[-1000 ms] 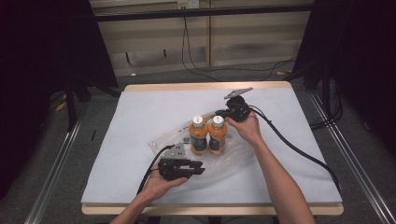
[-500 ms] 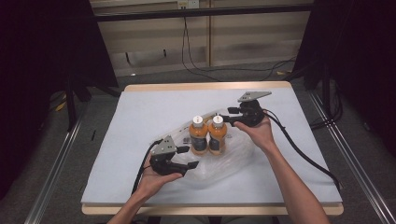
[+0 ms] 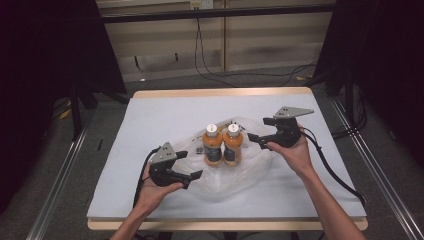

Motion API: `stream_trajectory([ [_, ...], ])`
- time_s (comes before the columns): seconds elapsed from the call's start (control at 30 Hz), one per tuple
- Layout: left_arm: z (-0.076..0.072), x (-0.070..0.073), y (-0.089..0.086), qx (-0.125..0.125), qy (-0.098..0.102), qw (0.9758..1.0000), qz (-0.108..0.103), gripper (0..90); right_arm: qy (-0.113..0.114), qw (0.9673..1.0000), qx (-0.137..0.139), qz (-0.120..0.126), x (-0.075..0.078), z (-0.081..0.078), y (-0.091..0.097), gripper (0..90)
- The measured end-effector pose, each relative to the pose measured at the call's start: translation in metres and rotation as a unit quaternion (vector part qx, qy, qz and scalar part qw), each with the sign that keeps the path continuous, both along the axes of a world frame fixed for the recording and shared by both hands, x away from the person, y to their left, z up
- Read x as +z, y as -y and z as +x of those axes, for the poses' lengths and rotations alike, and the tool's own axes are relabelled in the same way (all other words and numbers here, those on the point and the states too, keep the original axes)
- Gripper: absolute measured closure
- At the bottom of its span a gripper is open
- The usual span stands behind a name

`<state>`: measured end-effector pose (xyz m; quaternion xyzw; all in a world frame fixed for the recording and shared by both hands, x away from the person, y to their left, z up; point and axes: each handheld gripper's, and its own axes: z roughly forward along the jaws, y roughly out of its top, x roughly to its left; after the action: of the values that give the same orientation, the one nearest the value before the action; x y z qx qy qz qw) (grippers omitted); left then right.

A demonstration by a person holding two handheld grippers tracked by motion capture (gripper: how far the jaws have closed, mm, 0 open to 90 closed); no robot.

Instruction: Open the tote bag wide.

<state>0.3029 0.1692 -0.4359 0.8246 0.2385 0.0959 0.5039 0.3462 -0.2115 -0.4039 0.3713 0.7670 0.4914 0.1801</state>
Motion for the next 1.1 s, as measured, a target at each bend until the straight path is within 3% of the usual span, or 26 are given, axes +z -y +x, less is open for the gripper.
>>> stream_trajectory([
  [0.13, -0.003, 0.003, -0.009, 0.005, 0.007, 1.0, -0.002, 10.2, 0.001, 1.0, -0.005, 0.006, 0.004, -0.017, 0.008, 9.4],
  [0.17, -0.004, 0.004, -0.015, 0.014, 0.01, 0.9998, 0.007, 9.2, 0.002, 1.0, -0.007, 0.003, 0.005, -0.023, 0.011, 9.4],
  [0.23, -0.006, 0.005, -0.021, 0.024, 0.007, 0.9997, 0.003, 7.9, 0.008, 0.9999, -0.011, 0.004, 0.007, -0.032, 0.016, 8.8],
  [0.33, -0.007, 0.005, -0.025, 0.019, 0.002, 0.9998, 0.004, 7.1, 0.014, 0.9997, -0.011, 0.016, 0.008, -0.042, 0.022, 8.6],
  [0.37, -0.011, 0.006, -0.029, 0.018, 0.008, 0.9998, 0.008, 7.0, 0.022, 0.9994, -0.02, 0.019, 0.008, -0.052, 0.027, 8.0],
  [0.4, -0.011, 0.006, -0.029, 0.018, 0.008, 0.9998, 0.008, 6.8, 0.022, 0.9994, -0.02, 0.019, 0.008, -0.052, 0.027, 8.0],
  [0.43, -0.014, 0.008, -0.034, 0.024, 0.011, 0.9996, 0.005, 6.8, 0.034, 0.9987, -0.021, 0.032, 0.008, -0.063, 0.033, 8.1],
  [0.5, -0.017, 0.01, -0.04, 0.034, 0.012, 0.9993, 0.002, 5.7, 0.049, 0.9979, -0.031, 0.029, 0.006, -0.074, 0.037, 7.2],
  [0.63, -0.021, 0.009, -0.056, 0.058, 0.013, 0.9982, 0.006, 3.9, 0.046, 0.9974, -0.052, 0.02, 0.0, -0.089, 0.047, 6.0],
  [0.83, -0.03, 0.003, -0.071, 0.07, -0.003, 0.9974, 0.017, 3.9, 0.043, 0.9958, -0.079, 0.019, -0.012, -0.115, 0.056, 7.1],
  [0.97, -0.039, 0.0, -0.079, 0.091, -0.002, 0.9958, 0.012, 3.9, 0.035, 0.9951, -0.092, 0.011, -0.018, -0.134, 0.06, 7.0],
  [1.1, -0.05, -0.004, -0.079, 0.102, 0.0, 0.9944, 0.025, 4.1, 0.03, 0.9941, -0.104, 0.009, -0.023, -0.151, 0.067, 6.8],
])
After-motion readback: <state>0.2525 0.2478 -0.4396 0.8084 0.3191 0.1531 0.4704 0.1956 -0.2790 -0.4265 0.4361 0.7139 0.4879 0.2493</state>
